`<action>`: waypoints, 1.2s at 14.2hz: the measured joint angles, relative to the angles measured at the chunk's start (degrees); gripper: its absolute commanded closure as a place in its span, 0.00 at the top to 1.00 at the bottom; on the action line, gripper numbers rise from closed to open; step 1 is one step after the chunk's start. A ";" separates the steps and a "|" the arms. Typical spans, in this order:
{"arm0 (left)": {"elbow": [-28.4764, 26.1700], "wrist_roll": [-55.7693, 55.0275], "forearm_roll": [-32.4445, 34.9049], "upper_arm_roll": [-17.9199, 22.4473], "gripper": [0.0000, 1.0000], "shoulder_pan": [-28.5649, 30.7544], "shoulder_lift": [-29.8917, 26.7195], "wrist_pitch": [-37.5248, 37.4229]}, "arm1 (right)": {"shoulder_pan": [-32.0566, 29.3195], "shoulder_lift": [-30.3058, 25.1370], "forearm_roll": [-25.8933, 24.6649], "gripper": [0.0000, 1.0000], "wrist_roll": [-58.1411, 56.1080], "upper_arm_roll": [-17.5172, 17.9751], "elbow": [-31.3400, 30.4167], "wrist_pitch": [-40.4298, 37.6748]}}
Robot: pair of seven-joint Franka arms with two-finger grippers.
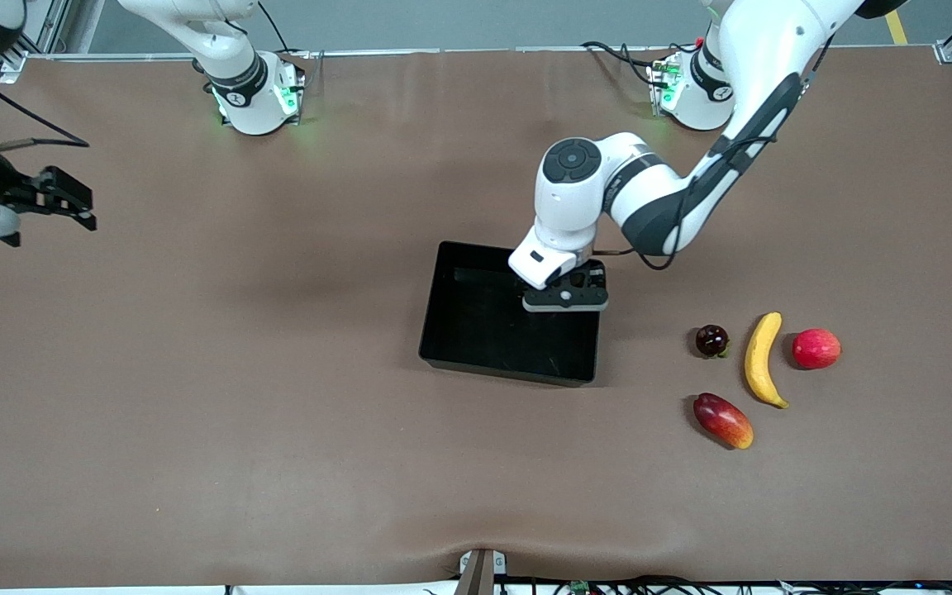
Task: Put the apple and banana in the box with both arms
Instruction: 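Open the left gripper over the tray and move it to the banana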
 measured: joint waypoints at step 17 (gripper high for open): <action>-0.18 40.22 -2.40 0.60 1.00 32.48 7.24 1.40 | -1.48 1.30 1.19 1.00 4.00 -0.47 2.95 -3.60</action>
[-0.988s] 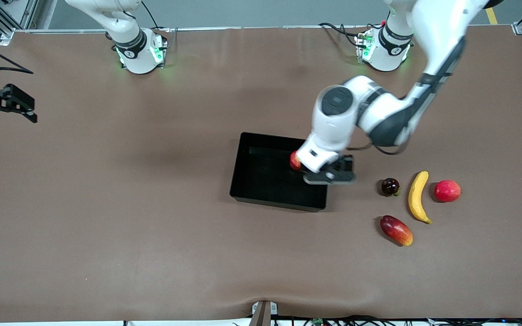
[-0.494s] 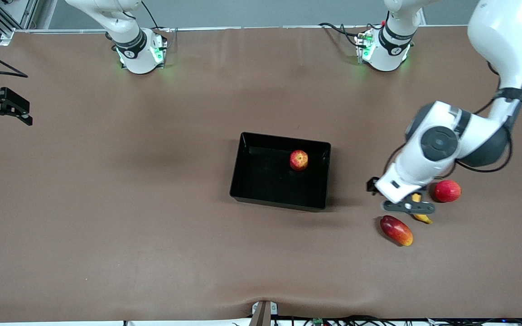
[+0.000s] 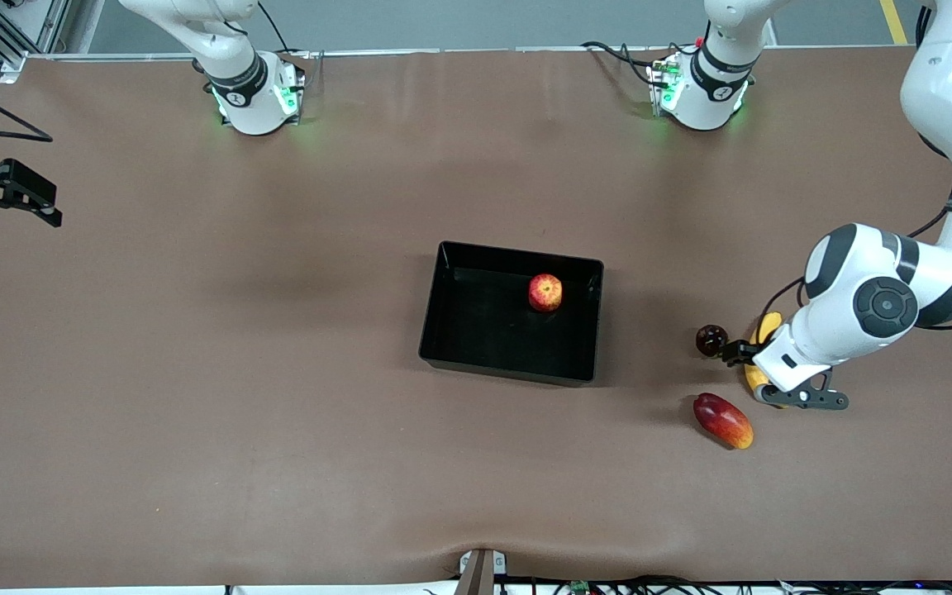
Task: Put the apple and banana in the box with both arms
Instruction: 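Open the left gripper over the tray and move it to the banana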
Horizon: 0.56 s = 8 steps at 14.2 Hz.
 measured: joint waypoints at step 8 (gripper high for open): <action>-1.84 0.00 7.22 2.64 0.95 0.93 4.53 5.69 | 0.02 0.06 2.16 1.00 0.29 0.07 0.04 -1.48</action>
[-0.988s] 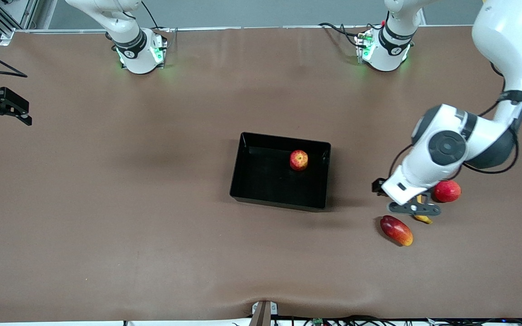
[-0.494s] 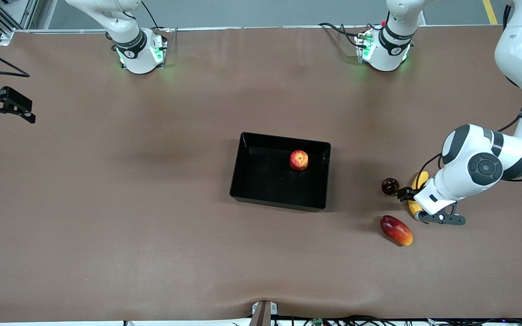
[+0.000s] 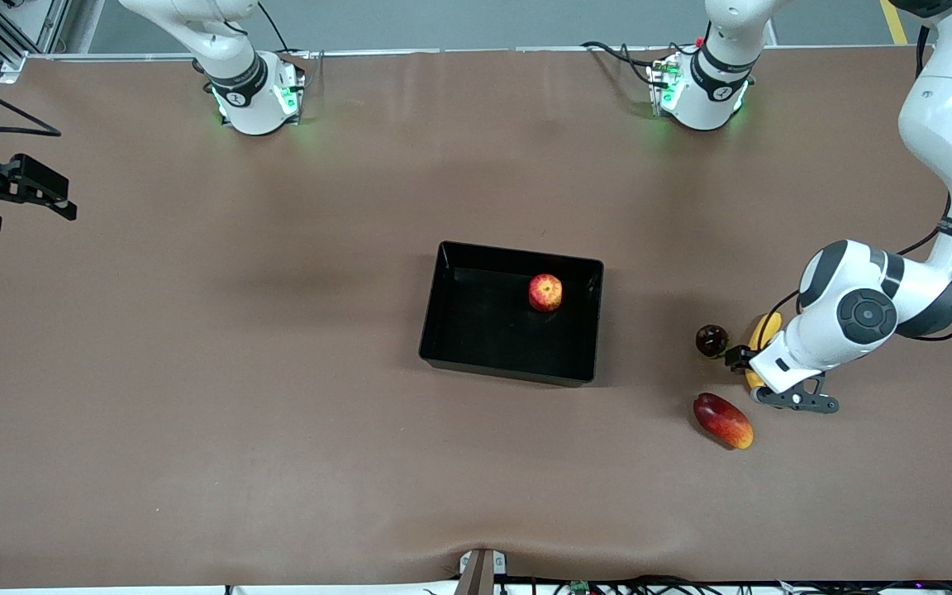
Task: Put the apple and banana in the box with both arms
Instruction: 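Open the left gripper over the tray and move it to the banana, then grasp the yellow banana by its middle with the left gripper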
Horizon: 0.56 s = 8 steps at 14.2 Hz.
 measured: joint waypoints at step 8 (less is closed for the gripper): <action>-1.79 0.97 0.25 1.21 0.00 0.13 0.38 2.58 | 0.03 0.01 0.00 1.00 0.01 0.33 1.41 -1.68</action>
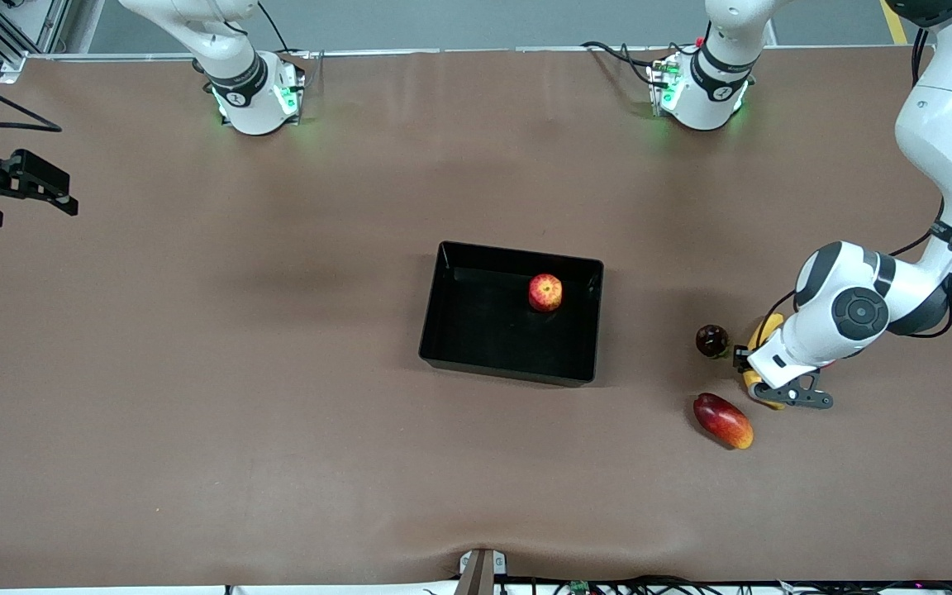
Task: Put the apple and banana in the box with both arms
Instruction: 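Grasp the yellow banana by its middle with the left gripper, then lift the banana and carry it over the tray with the left gripper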
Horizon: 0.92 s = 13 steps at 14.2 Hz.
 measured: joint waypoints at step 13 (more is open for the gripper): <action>0.67 -6.03 -9.74 -11.32 0.00 0.17 -9.98 -10.73 | 0.31 0.64 -0.04 1.00 9.45 0.12 2.55 -0.98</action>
